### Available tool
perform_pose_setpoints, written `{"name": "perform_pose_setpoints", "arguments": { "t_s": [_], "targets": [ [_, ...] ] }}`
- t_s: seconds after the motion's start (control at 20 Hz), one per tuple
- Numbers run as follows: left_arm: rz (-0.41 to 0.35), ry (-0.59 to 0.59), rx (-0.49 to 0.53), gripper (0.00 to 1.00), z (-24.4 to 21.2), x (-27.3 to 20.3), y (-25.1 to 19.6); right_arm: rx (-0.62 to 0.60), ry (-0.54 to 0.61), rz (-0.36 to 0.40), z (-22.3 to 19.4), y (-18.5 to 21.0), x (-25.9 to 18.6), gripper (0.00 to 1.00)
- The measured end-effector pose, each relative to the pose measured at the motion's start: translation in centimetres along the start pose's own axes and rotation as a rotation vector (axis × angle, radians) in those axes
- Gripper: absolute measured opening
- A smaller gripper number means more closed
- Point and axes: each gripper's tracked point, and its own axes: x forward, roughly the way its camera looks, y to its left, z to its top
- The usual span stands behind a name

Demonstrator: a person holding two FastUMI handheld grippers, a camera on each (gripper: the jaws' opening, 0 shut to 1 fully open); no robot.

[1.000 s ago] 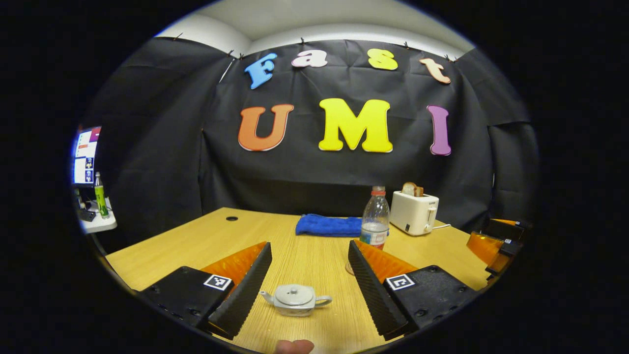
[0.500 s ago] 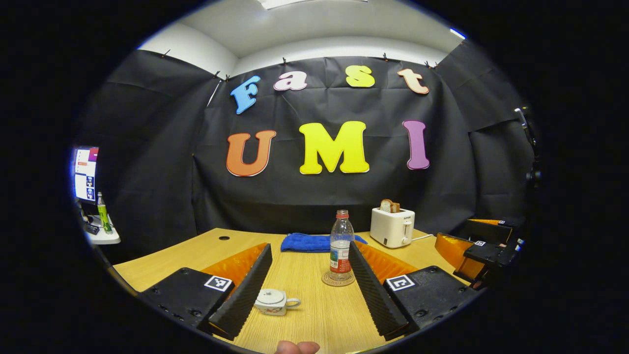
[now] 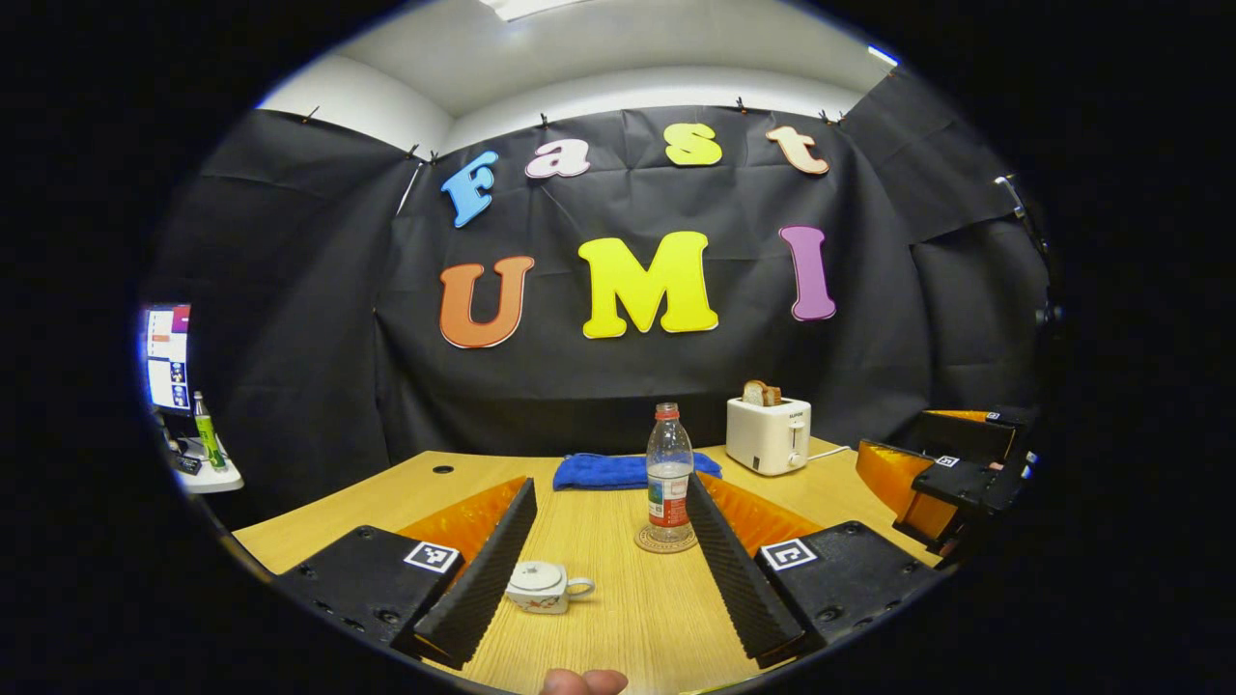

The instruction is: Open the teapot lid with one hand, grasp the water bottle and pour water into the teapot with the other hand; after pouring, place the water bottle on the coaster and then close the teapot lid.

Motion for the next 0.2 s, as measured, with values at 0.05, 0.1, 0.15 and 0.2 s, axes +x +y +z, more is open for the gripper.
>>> {"name": "perform_pose_setpoints", "arguments": {
  "t_s": [0.05, 0.1, 0.15, 0.2],
  "targets": [
    [-0.001, -0.002, 0.002, 0.97, -0.03, 0.01, 0.05, -0.006, -0.002, -0.002, 0.01, 0.10, -0.06, 0.96],
    [0.000, -0.002, 0.001, 0.97, 0.01, -0.03, 0.16, -0.007, -0.004, -0.002, 0.16, 0.21, -0.09, 0.99],
    [0.000, 0.001, 0.001, 0.97, -0.07, 0.00, 0.26, -0.006, -0.006, -0.002, 0.30, 0.33, -0.14, 0.99],
    [0.001, -0.001, -0.001, 0.97, -0.04, -0.12, 0.26, -0.006, -0.007, -0.003, 0.24, 0.31, -0.20, 0.99]
  ]
}}
